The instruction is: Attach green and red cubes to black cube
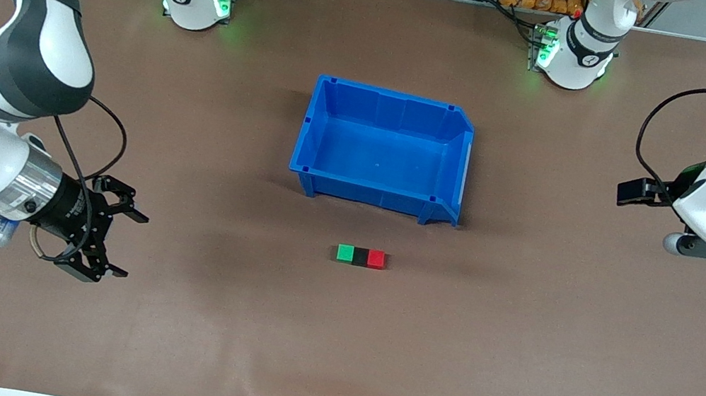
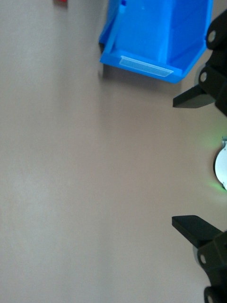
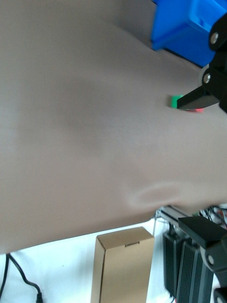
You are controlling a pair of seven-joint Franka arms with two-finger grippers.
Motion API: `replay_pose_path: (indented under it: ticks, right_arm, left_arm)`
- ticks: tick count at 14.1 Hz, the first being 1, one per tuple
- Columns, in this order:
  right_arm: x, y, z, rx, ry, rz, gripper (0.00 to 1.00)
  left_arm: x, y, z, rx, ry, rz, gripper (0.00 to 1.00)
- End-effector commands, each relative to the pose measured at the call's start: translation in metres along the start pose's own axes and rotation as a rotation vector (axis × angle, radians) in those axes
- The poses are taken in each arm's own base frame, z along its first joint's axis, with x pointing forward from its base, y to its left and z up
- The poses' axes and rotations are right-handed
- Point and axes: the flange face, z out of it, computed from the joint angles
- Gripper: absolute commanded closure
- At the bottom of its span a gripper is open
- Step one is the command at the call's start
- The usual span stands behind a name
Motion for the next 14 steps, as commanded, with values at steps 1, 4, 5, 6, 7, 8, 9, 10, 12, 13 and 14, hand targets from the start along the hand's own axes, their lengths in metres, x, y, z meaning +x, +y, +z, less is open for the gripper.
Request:
replay_pose_path:
  ticks: [1,4,5,6,7,8,9,10,12,13,14]
  right_arm:
    - [-0.001,0.020,-0.017,-0.101,0.112,-0.179,0.00]
    - [0.007,0.036,-0.037,-0.204,0.125,-0.362,0.00]
    - [0.020,0.040,-0.048,-0.225,0.132,-0.403,0.00]
    - [0.034,0.045,-0.059,-0.250,0.134,-0.443,0.00]
    - [0.041,0.049,-0.067,-0.275,0.133,-0.501,0.00]
    - [0.047,0.054,-0.079,-0.289,0.133,-0.567,0.00]
    - [0.055,0.057,-0.092,-0.295,0.132,-0.635,0.00]
    - [0.066,0.060,-0.103,-0.298,0.134,-0.672,0.00]
    - [0.083,0.070,-0.119,-0.330,0.124,-0.743,0.00]
    - [0.087,0.072,-0.125,-0.342,0.121,-0.810,0.00]
    - [0.095,0.076,-0.137,-0.342,0.121,-0.874,0.00]
  left_arm:
    - [-0.017,-0.010,-0.026,-0.013,0.031,0.051,0.00]
    - [-0.030,-0.014,-0.046,-0.035,0.082,0.043,0.00]
    - [-0.034,-0.017,-0.050,-0.037,0.105,0.040,0.00]
    - [-0.037,-0.017,-0.052,-0.039,0.126,0.038,0.00]
    - [-0.041,-0.018,-0.056,-0.043,0.147,0.036,0.00]
    - [-0.043,-0.019,-0.059,-0.055,0.162,0.032,0.00]
    - [-0.044,-0.016,-0.060,-0.057,0.165,0.036,0.00]
    - [-0.044,-0.014,-0.062,-0.057,0.167,0.035,0.00]
    - [-0.046,-0.001,-0.062,-0.056,0.159,0.039,0.00]
    - [-0.045,-0.002,-0.062,-0.055,0.159,0.039,0.00]
    - [-0.045,-0.004,-0.067,-0.055,0.170,0.041,0.00]
